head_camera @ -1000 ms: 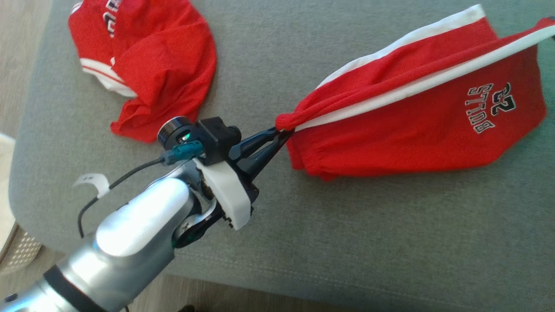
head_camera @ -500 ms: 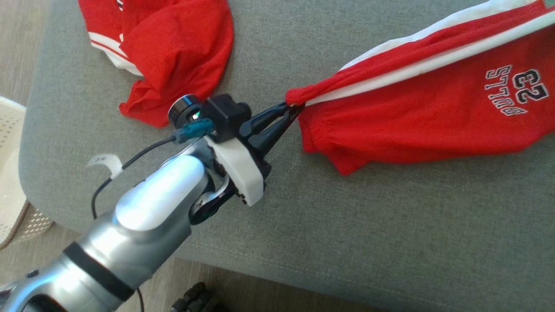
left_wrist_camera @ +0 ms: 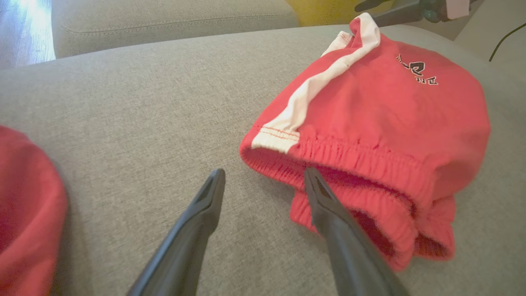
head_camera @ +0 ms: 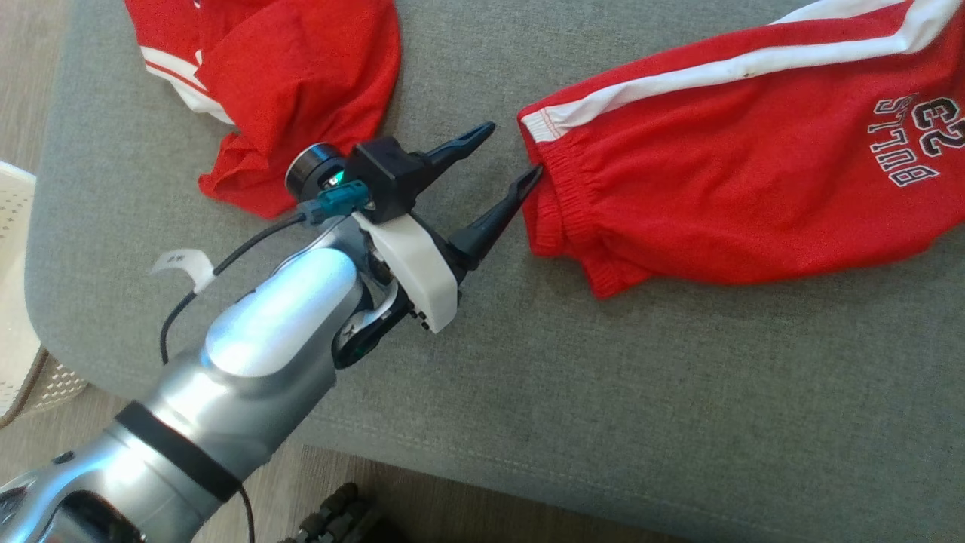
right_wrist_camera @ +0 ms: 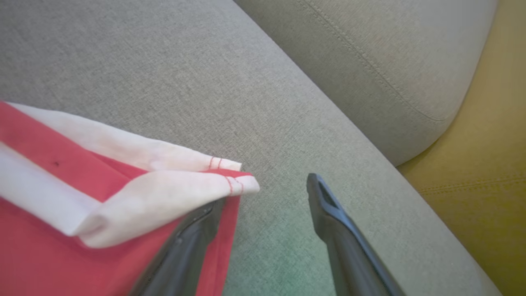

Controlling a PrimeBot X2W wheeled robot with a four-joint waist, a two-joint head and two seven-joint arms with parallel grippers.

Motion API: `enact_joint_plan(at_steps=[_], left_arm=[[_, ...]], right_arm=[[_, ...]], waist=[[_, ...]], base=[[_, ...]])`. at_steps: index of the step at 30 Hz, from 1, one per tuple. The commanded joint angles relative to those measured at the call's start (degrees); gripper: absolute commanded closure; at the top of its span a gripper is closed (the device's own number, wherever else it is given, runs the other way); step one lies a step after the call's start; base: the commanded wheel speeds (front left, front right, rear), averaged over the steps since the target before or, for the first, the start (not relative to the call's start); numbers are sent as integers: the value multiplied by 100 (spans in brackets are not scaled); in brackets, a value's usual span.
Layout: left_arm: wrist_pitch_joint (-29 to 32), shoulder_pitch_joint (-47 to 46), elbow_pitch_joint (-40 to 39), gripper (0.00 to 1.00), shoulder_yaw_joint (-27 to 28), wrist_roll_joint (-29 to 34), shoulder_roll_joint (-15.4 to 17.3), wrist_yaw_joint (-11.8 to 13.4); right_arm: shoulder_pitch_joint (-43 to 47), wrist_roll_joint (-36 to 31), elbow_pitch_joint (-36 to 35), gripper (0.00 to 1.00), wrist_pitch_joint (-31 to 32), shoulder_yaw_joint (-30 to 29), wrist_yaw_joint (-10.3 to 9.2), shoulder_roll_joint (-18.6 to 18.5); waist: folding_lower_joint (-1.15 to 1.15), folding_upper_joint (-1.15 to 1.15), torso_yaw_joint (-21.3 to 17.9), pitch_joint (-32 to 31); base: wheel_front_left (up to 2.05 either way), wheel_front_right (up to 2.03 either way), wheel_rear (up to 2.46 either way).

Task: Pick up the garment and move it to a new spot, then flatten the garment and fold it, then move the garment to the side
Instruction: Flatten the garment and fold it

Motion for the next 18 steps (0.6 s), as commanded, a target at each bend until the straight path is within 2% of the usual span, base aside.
enact_joint_plan(at_steps=[1,5,9,18], left_arm=[[-74,-197,-62,0,225,-15,137,-11],[-99,-112,-31,0,334,-45,116,22],[-118,77,-63,0,655,-137,156,167],[-124,940,-895,0,2286,-130,138,637]], right_arm=[[-4,-111,91,0,-244,-44,11,-35],[84,-161,450,0,-617,-197,11,89],[384,-93,958,0,-1106,-565,11,383],[1168,-168,1917,0,-2519,-1714,11,1391]], waist=[[0,0,-17,-21],[0,0,-50,-138],[0,0,-149,-384],[0,0,-562,-1149]], base=[[0,0,0],[0,0,0],[0,0,0],[0,0,0]])
